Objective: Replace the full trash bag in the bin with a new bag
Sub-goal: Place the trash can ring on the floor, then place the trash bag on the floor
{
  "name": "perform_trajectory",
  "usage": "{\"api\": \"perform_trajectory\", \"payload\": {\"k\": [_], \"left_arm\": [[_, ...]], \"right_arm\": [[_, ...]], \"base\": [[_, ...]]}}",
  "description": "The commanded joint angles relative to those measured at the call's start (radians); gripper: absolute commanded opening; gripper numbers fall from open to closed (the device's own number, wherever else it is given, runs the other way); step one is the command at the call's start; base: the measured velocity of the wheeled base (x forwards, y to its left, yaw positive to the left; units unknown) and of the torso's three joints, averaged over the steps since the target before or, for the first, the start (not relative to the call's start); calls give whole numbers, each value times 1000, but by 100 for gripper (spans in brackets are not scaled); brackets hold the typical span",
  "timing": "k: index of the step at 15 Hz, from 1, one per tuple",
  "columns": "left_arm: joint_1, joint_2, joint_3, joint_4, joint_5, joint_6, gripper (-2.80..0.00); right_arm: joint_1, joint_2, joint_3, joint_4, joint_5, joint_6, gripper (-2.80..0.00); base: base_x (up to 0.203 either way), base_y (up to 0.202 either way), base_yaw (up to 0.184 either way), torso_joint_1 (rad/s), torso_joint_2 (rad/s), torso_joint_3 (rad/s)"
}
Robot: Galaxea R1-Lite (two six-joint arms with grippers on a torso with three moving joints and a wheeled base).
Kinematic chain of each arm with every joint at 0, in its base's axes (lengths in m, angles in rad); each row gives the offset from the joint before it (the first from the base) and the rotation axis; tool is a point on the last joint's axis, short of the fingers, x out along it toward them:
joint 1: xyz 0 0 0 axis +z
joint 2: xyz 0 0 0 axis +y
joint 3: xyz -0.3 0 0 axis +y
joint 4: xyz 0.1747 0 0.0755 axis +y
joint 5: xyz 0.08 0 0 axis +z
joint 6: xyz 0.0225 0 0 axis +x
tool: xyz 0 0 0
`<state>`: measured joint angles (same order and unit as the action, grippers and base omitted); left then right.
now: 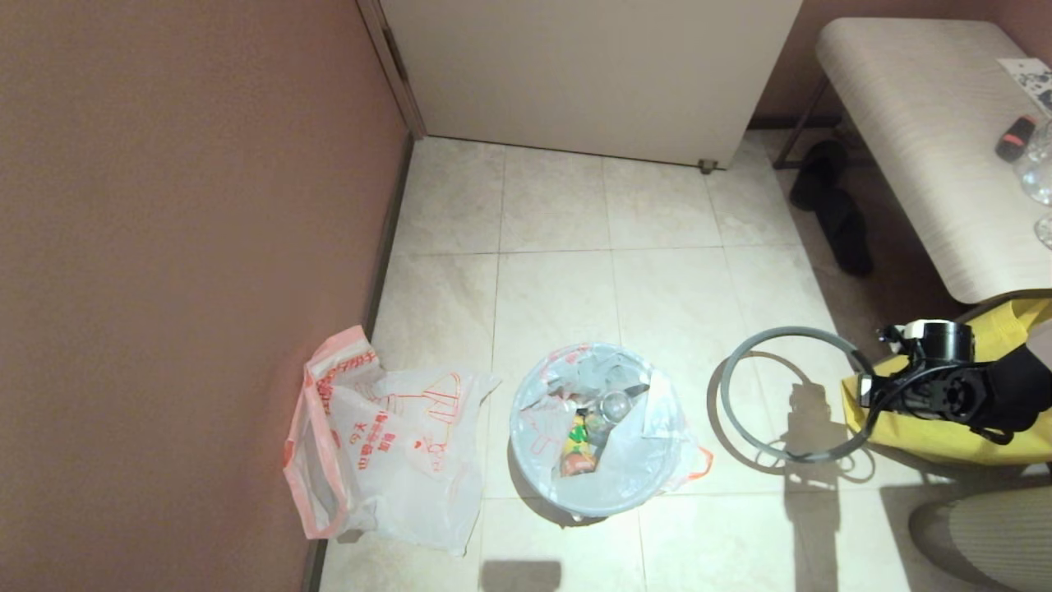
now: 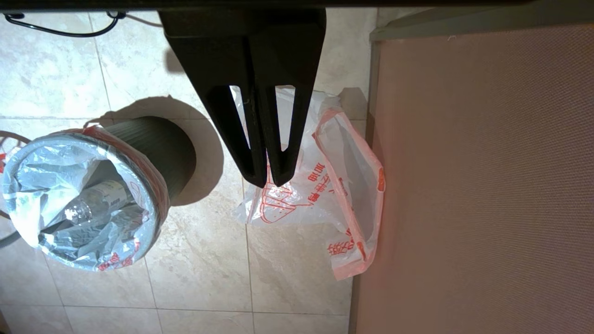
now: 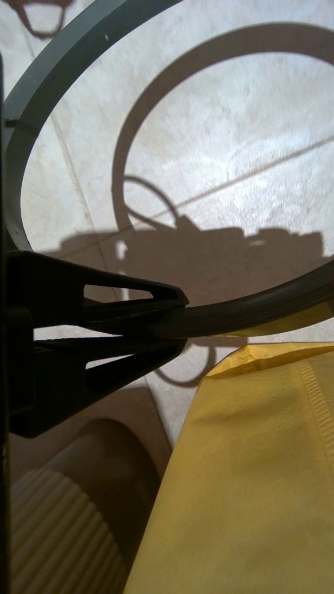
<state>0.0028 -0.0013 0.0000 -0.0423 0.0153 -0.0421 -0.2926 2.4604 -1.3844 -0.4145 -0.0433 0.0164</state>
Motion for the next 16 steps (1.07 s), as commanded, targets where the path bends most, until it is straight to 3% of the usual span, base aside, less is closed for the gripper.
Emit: {"api": "perform_trajectory", "payload": {"k": [1,4,7,12,16], "left_arm": [[0,1,0,-1,0,0,-280],[0,1,0,-1,0,-1,-280],[0,1,0,-1,1,-1,-280],[0,1,0,-1,1,-1,-280],[0,1,0,-1,2,-1,-280]], "right_arm": [[-18,169,-92,4,4,-1,0],[-28,228,-146,29,-37,-29,0],[-24,183,-64,29,-59,-15,0],[7,-303,291,59,-16,10,0],[40,-732,556,267,93,-29,0]], "base": [[0,0,0,0,0,0],[0,0,0,0,0,0],[0,0,0,0,0,0],[0,0,0,0,0,0],[0,0,0,0,0,0]]}}
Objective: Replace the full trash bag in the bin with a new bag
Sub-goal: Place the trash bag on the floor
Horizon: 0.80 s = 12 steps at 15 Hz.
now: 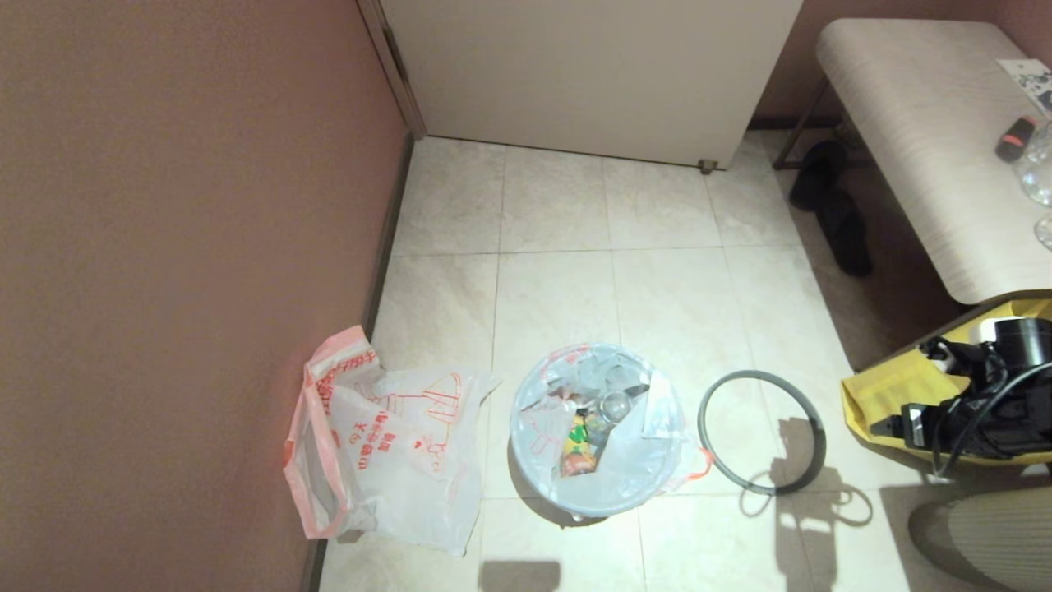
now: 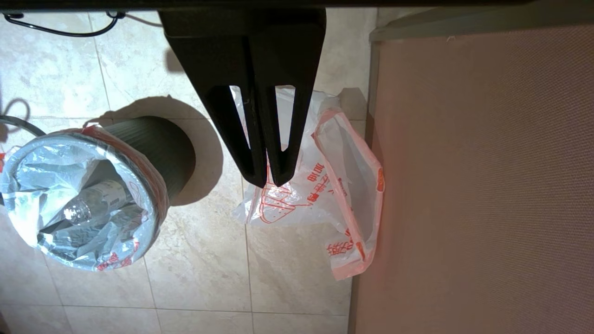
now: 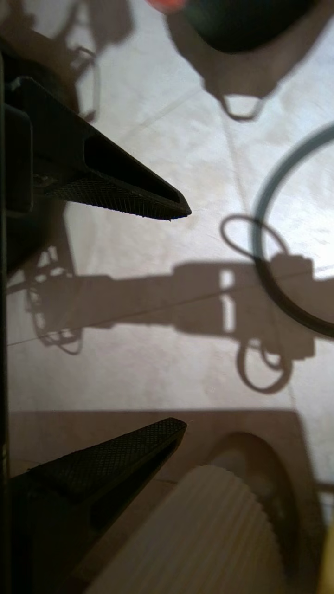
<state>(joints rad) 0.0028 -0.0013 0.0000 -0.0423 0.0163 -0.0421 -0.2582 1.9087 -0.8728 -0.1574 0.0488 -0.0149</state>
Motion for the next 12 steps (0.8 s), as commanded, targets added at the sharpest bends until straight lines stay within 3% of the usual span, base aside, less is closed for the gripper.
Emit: {"api": "perform_trajectory", "payload": {"k": [1,5,6,10,12], "left_arm": [[0,1,0,-1,0,-1,-280],[0,1,0,-1,0,-1,-280],[0,1,0,-1,0,-1,-280],[0,1,0,-1,1,-1,-280],[0,1,0,-1,-1,-1,-280]], "right_arm": [[12,-259,113,34,17,-17,0],[48,-476,253,65,46,-68,0],[63,-497,265,68,47,-61,-280],[215,-502,266,70,26,93,-280],[318,-500,263,68,-10,211,-280]], "base": [[0,0,0,0,0,0],[0,0,0,0,0,0],[0,0,0,0,0,0],[0,0,0,0,0,0],[0,0,0,0,0,0]]}}
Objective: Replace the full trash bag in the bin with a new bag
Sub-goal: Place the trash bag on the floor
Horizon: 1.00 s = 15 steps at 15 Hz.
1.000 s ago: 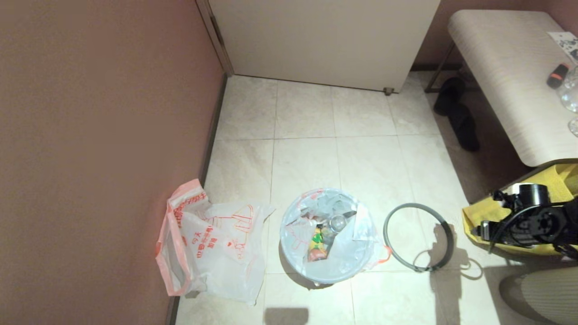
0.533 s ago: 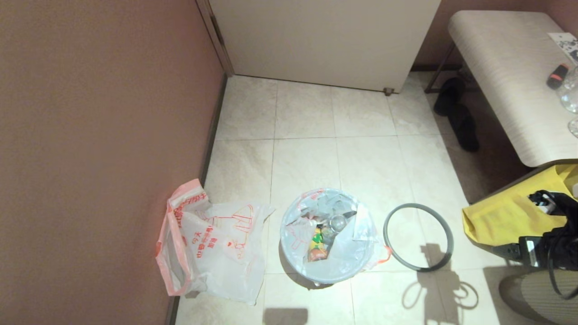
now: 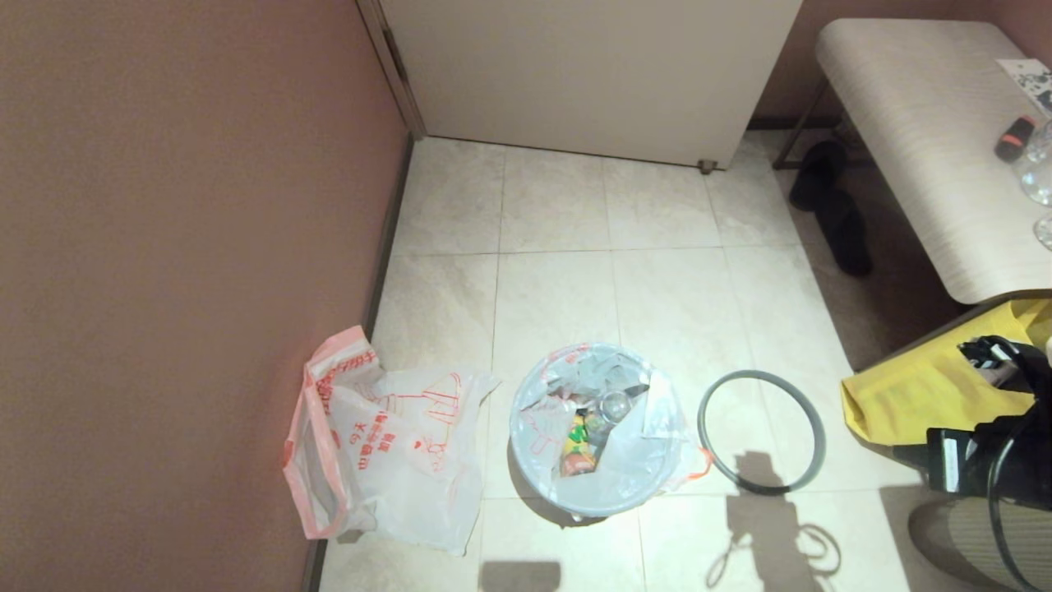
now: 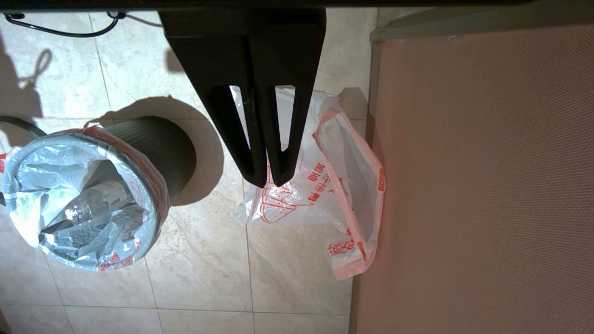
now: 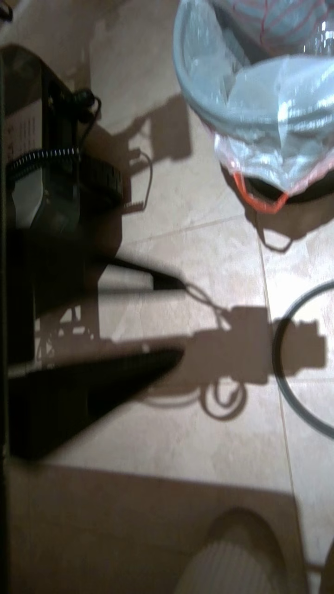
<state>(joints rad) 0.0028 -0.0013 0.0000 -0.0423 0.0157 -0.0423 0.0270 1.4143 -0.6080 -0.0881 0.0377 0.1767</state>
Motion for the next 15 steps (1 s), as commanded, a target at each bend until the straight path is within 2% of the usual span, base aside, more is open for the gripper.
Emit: {"api": "perform_trajectory", "payload": {"k": [1,3,6,10,13,15], "left_arm": [[0,1,0,-1,1,0,-280],[0,1,0,-1,0,-1,-280],[0,1,0,-1,1,0,-280],[0,1,0,-1,0,-1,-280],[0,1,0,-1,1,0,-280],[0,1,0,-1,1,-1,-280]], "right_arm": [[77,-1,-5,-3,-7,79,-280],[104,60,-14,-27,-8,110,-280],[124,237,-29,-203,19,134,-280],[251,463,-79,-445,31,135,-280],[266,559,-105,-483,30,127,-280],[258,583,-89,-490,29,91,-280]], "base": [[0,0,0,0,0,0],[0,0,0,0,0,0],[0,0,0,0,0,0],[0,0,0,0,0,0],[0,0,0,0,0,0],[0,0,0,0,0,0]]}}
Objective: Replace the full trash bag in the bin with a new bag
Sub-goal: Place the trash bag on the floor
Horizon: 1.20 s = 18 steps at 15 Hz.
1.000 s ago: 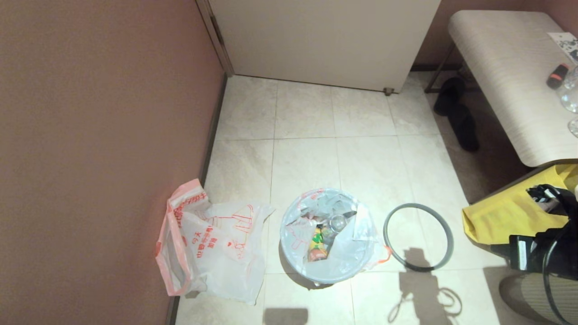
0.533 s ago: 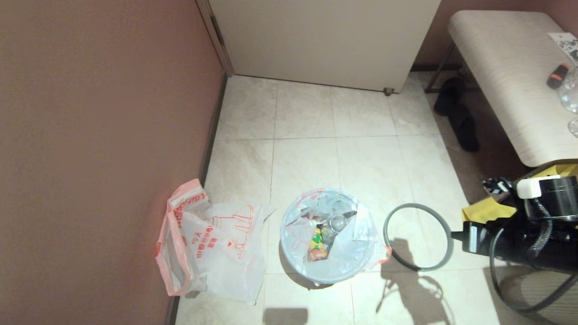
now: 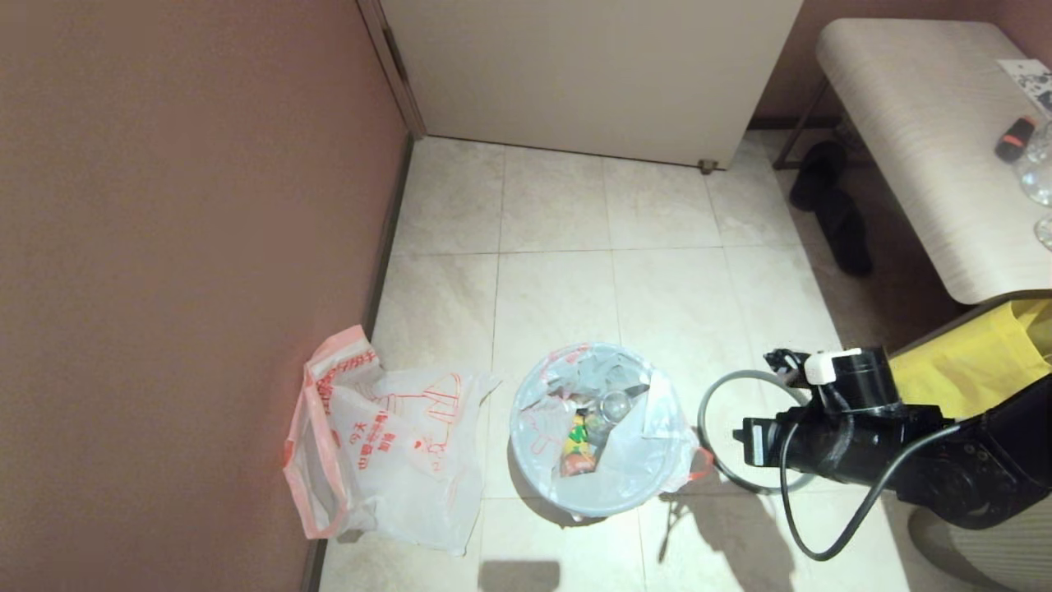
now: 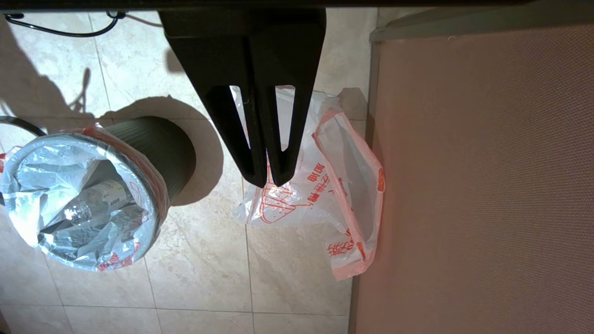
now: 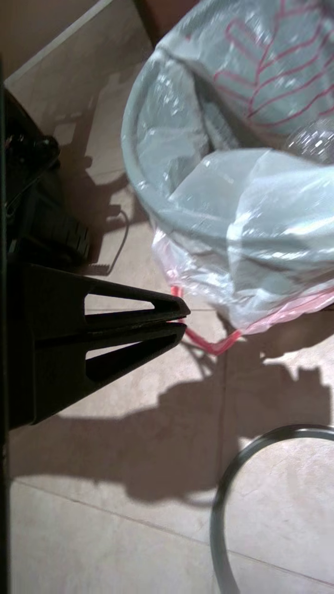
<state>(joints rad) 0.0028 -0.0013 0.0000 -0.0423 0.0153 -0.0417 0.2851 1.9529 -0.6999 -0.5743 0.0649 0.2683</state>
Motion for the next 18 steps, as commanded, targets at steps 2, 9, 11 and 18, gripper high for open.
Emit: {"api": "perform_trajectory", "payload": {"k": [2,9,11,18], "left_arm": [[0,1,0,-1,1,-1,-280],[0,1,0,-1,0,-1,-280],[0,1,0,-1,1,-1,-280],[0,1,0,-1,0,-1,-280]], "right_arm": [[-3,51,10,-4,-2,2,0],[-14,265,-65,-54,-160,-32,0],[-14,329,-125,-68,-199,-60,0],[-14,459,-283,-68,-208,-105,0]], "base": [[0,0,0,0,0,0],[0,0,0,0,0,0],[0,0,0,0,0,0],[0,0,0,0,0,0]]}}
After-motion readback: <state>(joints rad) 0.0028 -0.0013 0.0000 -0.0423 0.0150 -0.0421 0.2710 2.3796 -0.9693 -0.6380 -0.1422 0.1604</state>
